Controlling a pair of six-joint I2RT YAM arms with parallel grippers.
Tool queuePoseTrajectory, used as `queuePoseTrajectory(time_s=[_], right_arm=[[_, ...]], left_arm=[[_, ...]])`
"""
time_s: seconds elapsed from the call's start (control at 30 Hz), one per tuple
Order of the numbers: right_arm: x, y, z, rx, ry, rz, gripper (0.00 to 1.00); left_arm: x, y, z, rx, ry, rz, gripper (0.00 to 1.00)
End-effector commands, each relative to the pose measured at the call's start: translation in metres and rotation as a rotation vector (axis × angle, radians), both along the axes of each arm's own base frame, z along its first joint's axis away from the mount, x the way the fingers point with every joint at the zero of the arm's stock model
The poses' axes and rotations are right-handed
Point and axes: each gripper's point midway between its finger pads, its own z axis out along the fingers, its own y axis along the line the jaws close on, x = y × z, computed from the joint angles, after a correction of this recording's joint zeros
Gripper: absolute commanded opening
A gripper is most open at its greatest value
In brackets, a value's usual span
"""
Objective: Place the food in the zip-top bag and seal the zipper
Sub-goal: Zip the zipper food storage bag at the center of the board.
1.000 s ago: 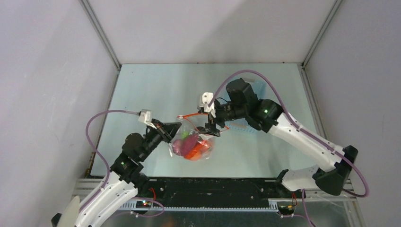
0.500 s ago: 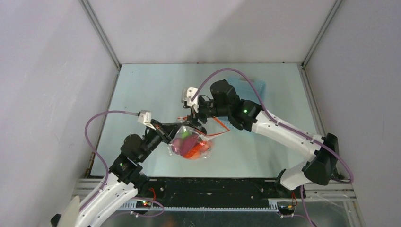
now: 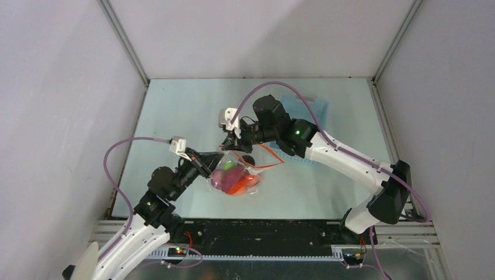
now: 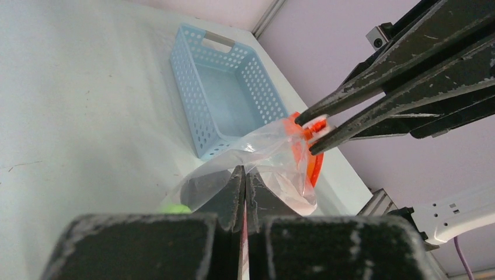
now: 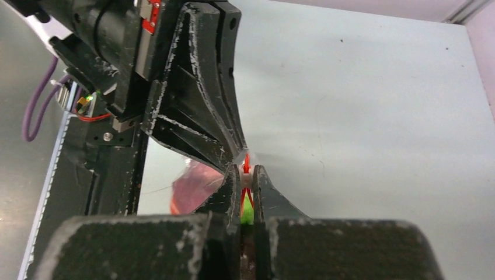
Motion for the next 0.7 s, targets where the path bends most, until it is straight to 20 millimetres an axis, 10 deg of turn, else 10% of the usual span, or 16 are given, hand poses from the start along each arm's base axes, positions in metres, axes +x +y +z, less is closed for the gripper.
queuePoseTrajectory(time_s=[0.0,0.07,0.17,0.23,0.4,0.67], right_arm=[[-0.021,0.002,0.014,0.007,0.007,0.096,0.0],[-0.023,0.003,0.014,0.003,0.012,0.103,0.0],[-0.026,0.004,0.016,0.005,0.015,0.119,0.0],[-0.029,0.004,0.017,0.006,0.017,0.136,0.0],[-0.035,0.002,0.02,0.004,0.029,0.17,0.0],[-0.036,-0.002,0.018,-0.031,0.101,0.215,0.0]], left_arm=[[-0.008,-0.004,0.037,-0.041,-0.104,-0.046,0.0],[-0.01,-0.006,0.037,-0.029,-0.109,-0.061,0.14],[-0.008,-0.007,0.035,0.003,-0.118,-0.062,0.71],[-0.004,-0.008,0.035,0.022,-0.134,-0.057,0.83],[-0.007,-0.02,0.029,0.126,-0.192,-0.141,0.81],[-0.025,-0.031,0.028,0.182,-0.261,-0.272,0.46]])
